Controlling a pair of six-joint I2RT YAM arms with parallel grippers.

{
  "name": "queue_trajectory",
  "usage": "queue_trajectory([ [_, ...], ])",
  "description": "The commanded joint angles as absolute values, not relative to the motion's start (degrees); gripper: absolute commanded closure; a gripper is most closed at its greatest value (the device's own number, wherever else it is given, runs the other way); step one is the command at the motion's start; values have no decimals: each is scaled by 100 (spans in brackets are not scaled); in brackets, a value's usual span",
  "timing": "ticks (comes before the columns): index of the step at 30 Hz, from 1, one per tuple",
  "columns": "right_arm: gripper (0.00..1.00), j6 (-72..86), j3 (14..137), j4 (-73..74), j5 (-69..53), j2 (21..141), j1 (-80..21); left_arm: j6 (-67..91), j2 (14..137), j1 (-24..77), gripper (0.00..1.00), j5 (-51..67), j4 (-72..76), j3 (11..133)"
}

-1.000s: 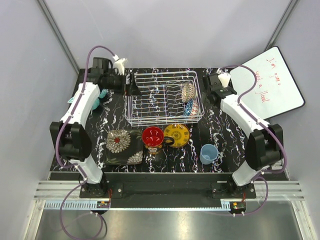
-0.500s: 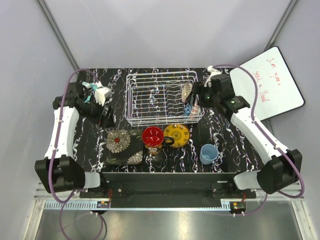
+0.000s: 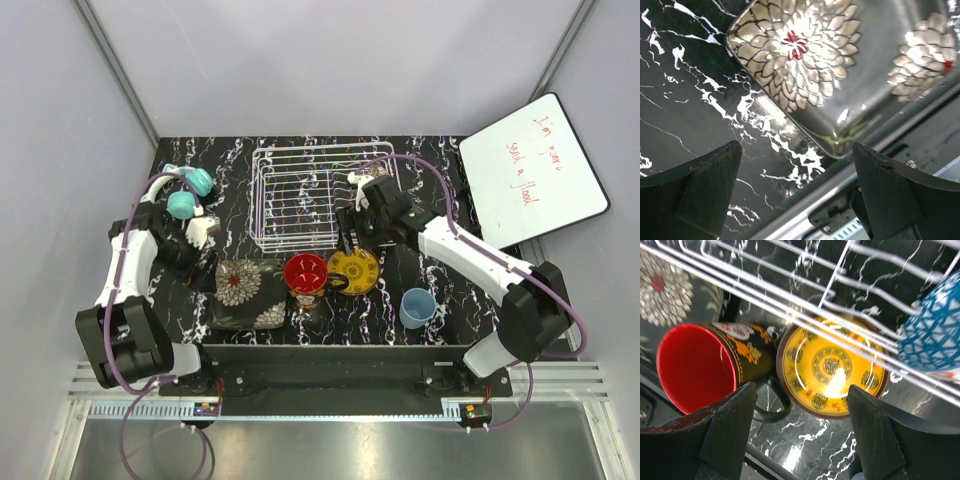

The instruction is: Load the mixed dishes into the dish rack

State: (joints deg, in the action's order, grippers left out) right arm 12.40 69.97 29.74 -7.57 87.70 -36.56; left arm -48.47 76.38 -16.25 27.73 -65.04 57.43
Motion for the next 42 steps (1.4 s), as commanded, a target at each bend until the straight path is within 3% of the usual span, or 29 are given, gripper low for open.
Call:
queue_trajectory([
  [1, 20, 1107, 6943, 2962, -642, 8534, -3884, -4870, 7936, -1644, 4, 2794, -5784, 5458],
  [21, 27, 1020, 7998, 3094, -26, 9967, -4781, -4483, 9307, -1187, 8, 2962, -4931, 5432],
  [24, 28, 1063, 7919, 3085, 158, 9923, -4799, -4386, 9474, -1064, 13, 2980, -4843, 5467],
  [28, 28, 1125, 7665, 3033, 290, 9800, -4790, -4307, 9712, -1002, 21, 2936, -4887, 5634],
  [31, 30, 1151, 7568, 3015, 377, 9809, -4790, -4298, 9791, -1002, 38, 2892, -4896, 5669],
  [35, 33, 1222, 7383, 2980, 475, 9800, -4790, -4368, 9826, -1002, 73, 2795, -4922, 5590],
  [38, 34, 1318, 7155, 2979, 492, 9686, -4790, -4395, 9853, -993, 82, 2751, -4922, 5528],
  [42, 34, 1406, 6900, 2988, 606, 9370, -4790, -4395, 9879, -1002, 85, 2760, -4930, 5519],
])
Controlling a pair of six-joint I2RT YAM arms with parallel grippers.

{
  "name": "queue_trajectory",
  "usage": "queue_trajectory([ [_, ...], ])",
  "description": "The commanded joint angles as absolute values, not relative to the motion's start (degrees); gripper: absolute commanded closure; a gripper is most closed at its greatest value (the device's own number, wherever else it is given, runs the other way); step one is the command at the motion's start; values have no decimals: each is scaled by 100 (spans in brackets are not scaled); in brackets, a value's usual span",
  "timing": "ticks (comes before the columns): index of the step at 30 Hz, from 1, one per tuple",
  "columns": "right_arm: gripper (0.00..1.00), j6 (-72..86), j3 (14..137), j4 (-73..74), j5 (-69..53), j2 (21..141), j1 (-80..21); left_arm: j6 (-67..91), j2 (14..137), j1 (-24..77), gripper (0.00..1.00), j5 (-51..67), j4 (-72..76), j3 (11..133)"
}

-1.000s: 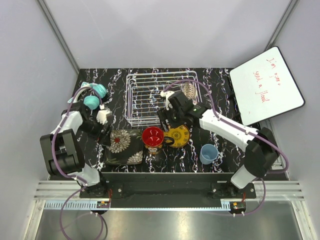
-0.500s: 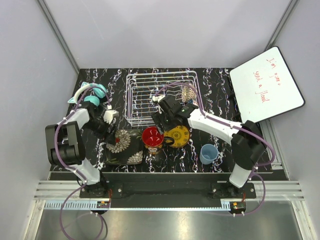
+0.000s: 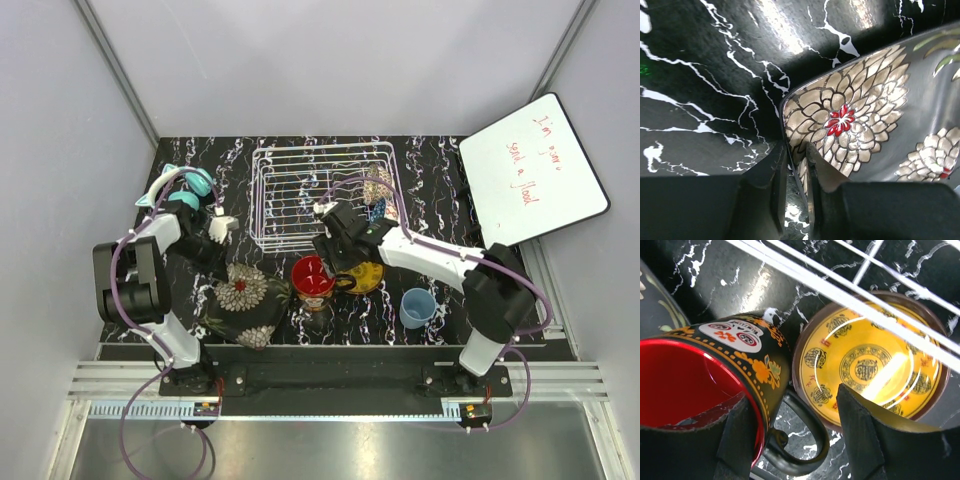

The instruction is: Load the mixed dishes into the dish rack

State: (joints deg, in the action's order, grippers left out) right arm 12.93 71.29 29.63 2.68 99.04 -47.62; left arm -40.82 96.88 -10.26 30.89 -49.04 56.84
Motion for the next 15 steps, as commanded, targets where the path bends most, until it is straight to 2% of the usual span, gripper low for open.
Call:
queue_trajectory([
  [1, 34, 1415, 6804, 3023, 650, 9291, -4790, -4377, 9905, -993, 88, 2760, -4931, 5563],
  [7, 34, 1503, 6530, 3260, 808, 8781, -4790, -4350, 9888, -993, 98, 2821, -5054, 5704],
  [10, 30, 1529, 6556, 3296, 844, 8675, -4799, -4351, 9870, -993, 97, 2839, -5106, 5704],
  [11, 29, 1521, 6591, 3305, 852, 8684, -4790, -4342, 9896, -993, 75, 2856, -5115, 5704],
  [12, 28, 1486, 6696, 3322, 879, 8710, -4790, -4333, 9914, -1002, 62, 2839, -5124, 5695],
  [14, 25, 1468, 6828, 3375, 967, 8762, -4790, -4298, 9975, -993, 47, 2813, -5150, 5704],
  [15, 25, 1433, 6934, 3401, 984, 8763, -4790, -4289, 10002, -993, 46, 2769, -5176, 5695],
])
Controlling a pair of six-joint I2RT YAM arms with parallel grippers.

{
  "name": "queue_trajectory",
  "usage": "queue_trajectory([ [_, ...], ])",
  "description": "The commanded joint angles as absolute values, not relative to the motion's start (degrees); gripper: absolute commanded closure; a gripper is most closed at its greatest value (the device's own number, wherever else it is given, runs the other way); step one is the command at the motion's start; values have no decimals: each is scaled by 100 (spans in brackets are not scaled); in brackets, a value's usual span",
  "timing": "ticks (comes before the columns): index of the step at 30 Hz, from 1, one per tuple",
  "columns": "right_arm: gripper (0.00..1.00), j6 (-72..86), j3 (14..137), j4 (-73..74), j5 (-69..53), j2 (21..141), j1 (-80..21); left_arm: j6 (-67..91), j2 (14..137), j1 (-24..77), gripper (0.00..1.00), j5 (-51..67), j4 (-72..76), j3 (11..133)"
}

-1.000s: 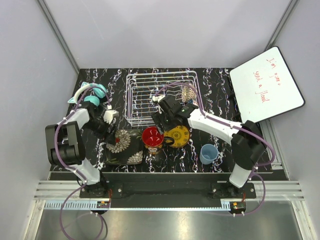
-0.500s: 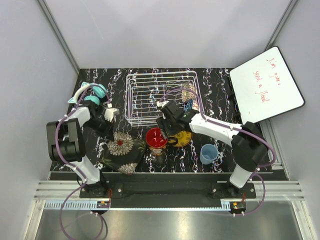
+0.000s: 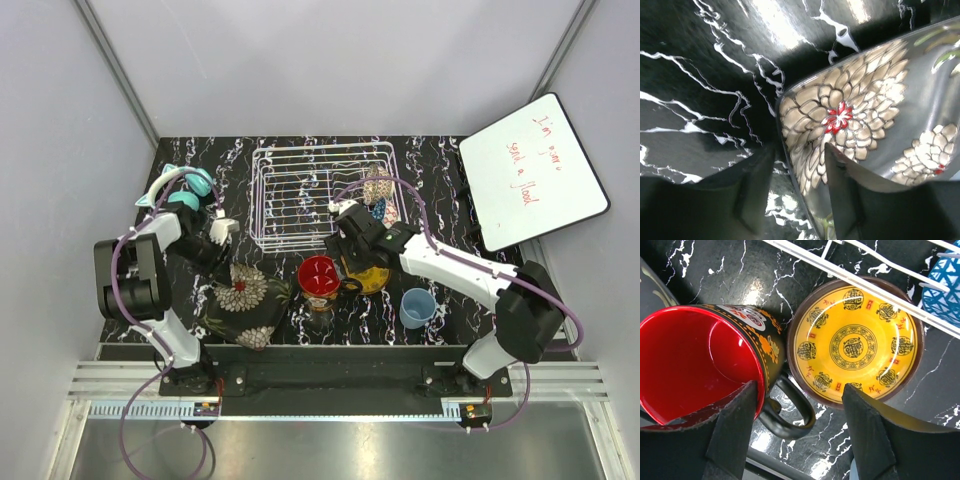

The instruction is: Load the mixed dishes into the dish rack

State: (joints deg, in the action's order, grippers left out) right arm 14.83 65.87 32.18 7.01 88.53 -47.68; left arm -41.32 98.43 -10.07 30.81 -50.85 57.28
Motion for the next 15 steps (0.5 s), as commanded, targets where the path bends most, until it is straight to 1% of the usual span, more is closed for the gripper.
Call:
queue_trajectory([
  [1, 25, 1424, 6978, 3445, 1028, 8745, -4790, -4289, 10037, -993, 47, 2751, -5177, 5678],
  [2, 24, 1415, 7013, 3445, 1054, 8719, -4790, -4280, 10072, -1002, 55, 2734, -5194, 5660],
  [4, 24, 1415, 7075, 3463, 1098, 8623, -4790, -4254, 10177, -993, 65, 2698, -5203, 5669],
  [5, 24, 1450, 7110, 3480, 1099, 8587, -4790, -4254, 10221, -993, 74, 2681, -5212, 5678],
  [8, 24, 1511, 7128, 3533, 1125, 8429, -4799, -4245, 10309, -993, 92, 2768, -5229, 5695],
  [9, 24, 1529, 7128, 3551, 1151, 8342, -4790, -4245, 10344, -1002, 100, 2795, -5247, 5713],
  [13, 24, 1591, 7119, 3621, 1186, 8139, -4790, -4228, 10362, -984, 100, 3023, -5396, 5844],
  [15, 24, 1608, 7137, 3630, 1204, 8034, -4790, -4262, 10223, -1002, 100, 3347, -5755, 6002],
])
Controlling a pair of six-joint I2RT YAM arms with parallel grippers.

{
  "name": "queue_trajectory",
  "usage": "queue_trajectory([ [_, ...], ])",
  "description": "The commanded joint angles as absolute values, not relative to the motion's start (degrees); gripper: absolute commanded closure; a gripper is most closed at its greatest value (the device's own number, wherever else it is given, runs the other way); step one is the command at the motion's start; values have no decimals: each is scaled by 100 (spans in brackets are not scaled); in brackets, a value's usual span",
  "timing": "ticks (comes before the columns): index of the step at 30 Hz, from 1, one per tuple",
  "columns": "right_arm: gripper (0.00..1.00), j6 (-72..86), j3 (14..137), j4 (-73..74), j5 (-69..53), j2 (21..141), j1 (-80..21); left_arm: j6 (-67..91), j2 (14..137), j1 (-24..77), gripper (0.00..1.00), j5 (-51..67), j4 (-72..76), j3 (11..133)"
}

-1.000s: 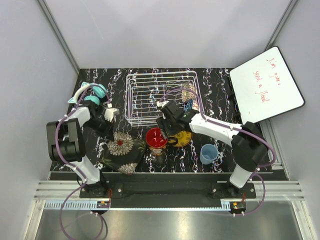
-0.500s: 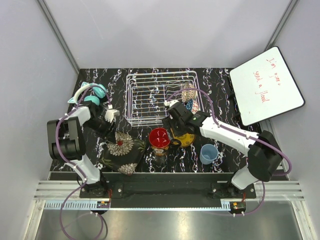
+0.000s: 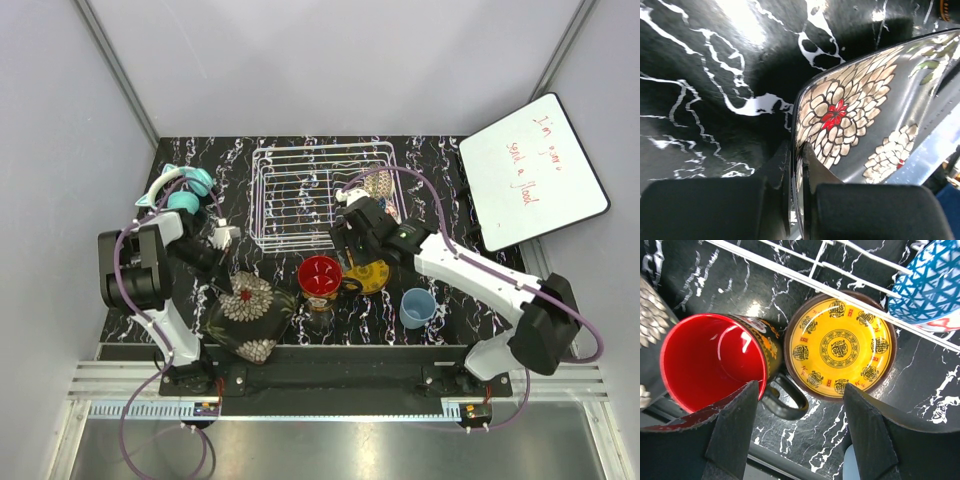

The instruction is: Load the mixed dishes into the dish rack

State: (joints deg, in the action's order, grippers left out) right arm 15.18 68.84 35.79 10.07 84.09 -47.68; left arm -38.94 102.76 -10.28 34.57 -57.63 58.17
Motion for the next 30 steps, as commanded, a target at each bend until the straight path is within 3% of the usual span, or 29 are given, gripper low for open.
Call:
queue_trajectory([
  [1, 23, 1617, 7137, 3639, 1204, 8007, -4790, -4271, 10126, -1002, 100, 3462, -5879, 6186],
  [9, 23, 1433, 7435, 3568, 1020, 8217, -4790, -4456, 9300, -1133, 100, 4315, -7084, 7031],
  [21, 22, 1081, 8024, 3270, 642, 8806, -4790, -5194, 9220, -1994, 100, 4983, -8217, 7550],
  [30, 6, 738, 8885, 2769, -922, 9754, -4790, -5845, 9413, -2171, 100, 5782, -8859, 7875],
])
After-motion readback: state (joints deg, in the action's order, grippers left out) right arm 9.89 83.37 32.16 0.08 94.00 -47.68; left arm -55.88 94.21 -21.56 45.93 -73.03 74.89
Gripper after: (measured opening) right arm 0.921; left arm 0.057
